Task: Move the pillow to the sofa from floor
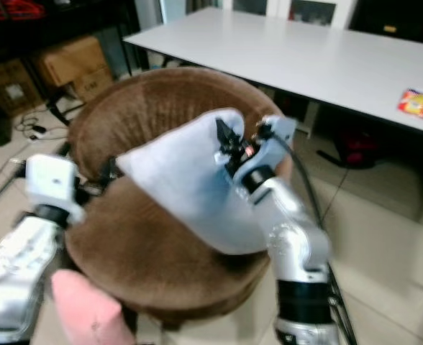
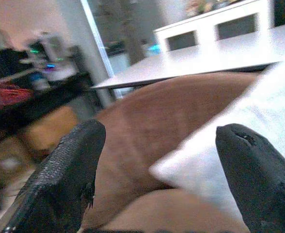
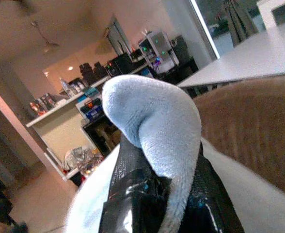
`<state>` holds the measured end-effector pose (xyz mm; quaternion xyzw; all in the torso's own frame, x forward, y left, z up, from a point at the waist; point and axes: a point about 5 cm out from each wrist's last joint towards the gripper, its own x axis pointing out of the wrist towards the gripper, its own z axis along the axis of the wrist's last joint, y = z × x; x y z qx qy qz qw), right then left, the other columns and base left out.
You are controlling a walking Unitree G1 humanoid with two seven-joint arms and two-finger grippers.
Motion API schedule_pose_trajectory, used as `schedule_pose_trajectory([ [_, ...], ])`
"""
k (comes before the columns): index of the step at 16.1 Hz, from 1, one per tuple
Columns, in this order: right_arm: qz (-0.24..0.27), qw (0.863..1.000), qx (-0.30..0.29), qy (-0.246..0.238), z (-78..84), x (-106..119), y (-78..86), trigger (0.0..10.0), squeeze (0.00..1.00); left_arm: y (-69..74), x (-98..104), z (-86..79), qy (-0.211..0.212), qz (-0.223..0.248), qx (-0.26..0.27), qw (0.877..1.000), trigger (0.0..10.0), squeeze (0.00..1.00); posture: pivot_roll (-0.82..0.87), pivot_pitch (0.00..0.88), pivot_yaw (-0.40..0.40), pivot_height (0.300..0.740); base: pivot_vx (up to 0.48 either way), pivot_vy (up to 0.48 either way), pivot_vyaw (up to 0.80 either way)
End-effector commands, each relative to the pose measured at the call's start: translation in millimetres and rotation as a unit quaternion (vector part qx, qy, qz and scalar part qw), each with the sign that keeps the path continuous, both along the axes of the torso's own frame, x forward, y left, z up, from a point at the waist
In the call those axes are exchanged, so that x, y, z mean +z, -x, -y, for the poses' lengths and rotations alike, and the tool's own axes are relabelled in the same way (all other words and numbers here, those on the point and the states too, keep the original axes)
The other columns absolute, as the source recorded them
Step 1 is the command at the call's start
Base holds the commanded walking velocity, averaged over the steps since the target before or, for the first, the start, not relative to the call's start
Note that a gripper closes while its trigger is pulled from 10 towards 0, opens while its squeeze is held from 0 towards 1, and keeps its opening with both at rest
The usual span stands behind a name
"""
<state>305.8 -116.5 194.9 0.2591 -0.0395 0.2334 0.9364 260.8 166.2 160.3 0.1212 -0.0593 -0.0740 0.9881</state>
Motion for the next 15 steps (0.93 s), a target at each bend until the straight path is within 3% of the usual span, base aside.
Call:
schedule_pose_trajectory([
  [1, 0.056, 0.998, 0.032, -0.023, -10.8, 27.6, 3.3, 10.0, 0.00, 0.1, 4.9, -7.1, -0.008, 0.010, 0.008, 1.000, 10.0, 0.00, -0.02, 0.000, 0.049, 0.740, 0.300, 0.000, 0.00],
  [4, 0.037, 0.999, 0.011, -0.003, -9.1, 21.2, -2.2, 10.0, 0.00, 1.0, 5.1, -7.0, -0.008, 0.011, 0.007, 1.000, 10.0, 0.00, -0.02, 0.000, 0.044, 0.740, 0.299, 0.000, 0.00],
  [7, 0.019, 0.999, 0.025, 0.018, -13.3, 13.3, -0.1, 10.0, 0.00, 1.8, 5.7, -7.1, -0.008, 0.013, 0.008, 1.000, 10.0, 0.00, -0.01, 0.000, 0.040, 0.740, 0.300, 0.000, 0.00],
  [9, 0.015, 0.997, 0.069, 0.013, -21.8, 11.9, 5.5, 10.0, 0.00, 2.3, 5.9, -7.2, -0.008, 0.014, 0.007, 1.000, 10.0, 0.00, -0.01, 0.000, 0.042, 0.740, 0.296, 0.000, 0.00],
  [10, 0.021, 0.992, 0.127, -0.001, -31.9, 13.4, 15.0, 10.0, 0.00, 1.7, 6.1, -6.7, -0.009, 0.013, 0.004, 1.000, 10.0, 0.00, -0.02, 0.000, 0.045, 0.740, 0.300, 0.000, 0.00],
  [13, -0.005, 0.995, 0.103, 0.011, -30.2, 4.1, 10.5, 10.0, 0.00, 0.5, 6.6, -5.7, -0.009, 0.013, 0.002, 1.000, 10.0, 0.00, -0.02, 0.000, 0.049, 0.740, 0.299, 0.000, 0.00],
  [15, -0.025, 0.996, 0.083, 0.034, -26.5, -3.9, 6.1, 10.0, 0.00, 0.2, 6.8, -5.9, -0.009, 0.013, 0.002, 1.000, 10.0, 0.00, -0.02, 0.000, 0.049, 0.740, 0.298, 0.000, 0.80],
])
